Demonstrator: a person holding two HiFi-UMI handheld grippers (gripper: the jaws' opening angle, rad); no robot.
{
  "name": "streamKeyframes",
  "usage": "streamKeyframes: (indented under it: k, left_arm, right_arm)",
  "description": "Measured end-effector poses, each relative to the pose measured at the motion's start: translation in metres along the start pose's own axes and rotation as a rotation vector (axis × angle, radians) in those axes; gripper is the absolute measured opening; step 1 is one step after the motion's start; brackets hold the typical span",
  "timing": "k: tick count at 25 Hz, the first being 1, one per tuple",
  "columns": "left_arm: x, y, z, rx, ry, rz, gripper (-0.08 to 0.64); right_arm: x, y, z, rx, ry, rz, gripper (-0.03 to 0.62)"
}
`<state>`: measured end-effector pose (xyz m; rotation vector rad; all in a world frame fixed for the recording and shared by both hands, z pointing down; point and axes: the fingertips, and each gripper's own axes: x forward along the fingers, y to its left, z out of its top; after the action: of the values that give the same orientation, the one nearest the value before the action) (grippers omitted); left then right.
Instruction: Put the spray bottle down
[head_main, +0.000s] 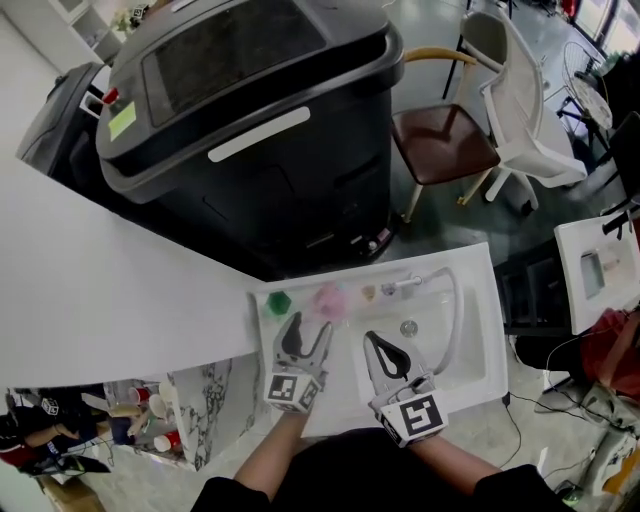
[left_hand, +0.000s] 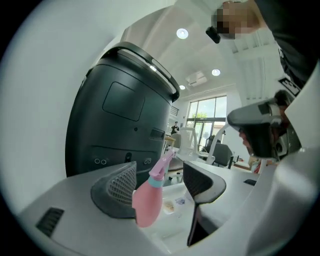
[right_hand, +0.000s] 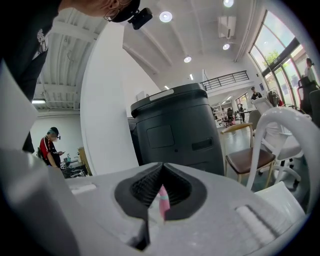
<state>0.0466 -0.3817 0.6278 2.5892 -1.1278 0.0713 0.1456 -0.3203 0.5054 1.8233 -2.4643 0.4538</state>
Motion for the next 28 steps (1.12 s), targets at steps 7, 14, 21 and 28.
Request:
streamKeyframes:
  k: [7, 14, 21, 28]
  left_arm:
    - [-0.061, -0.055, 0.046, 0.142, -0.015, -0.126, 0.271]
    - [-0.151, -0.076, 0.066, 0.012, -0.003, -0.087, 0.031]
    - [-0.25, -0.105, 0.064, -0.046, -0.011, -0.096, 0.018]
    - [-0.327, -0.133, 0.062, -0.044, 0.028, -0.098, 0.018]
  right_arm:
    - [-0.031, 0.03, -0.012, -0.025, 0.012, -0.001, -0.002]
    - [-0.08, 0.083, -0.007, -0.046, -0.016, -0.038, -0.002]
    - [-0.141, 0.166, -0.024, -0.051, 0.012, -0.032, -0.002]
    - [-0.2, 0.21, -0.035, -0.089, 0.045, -0.083, -0.002]
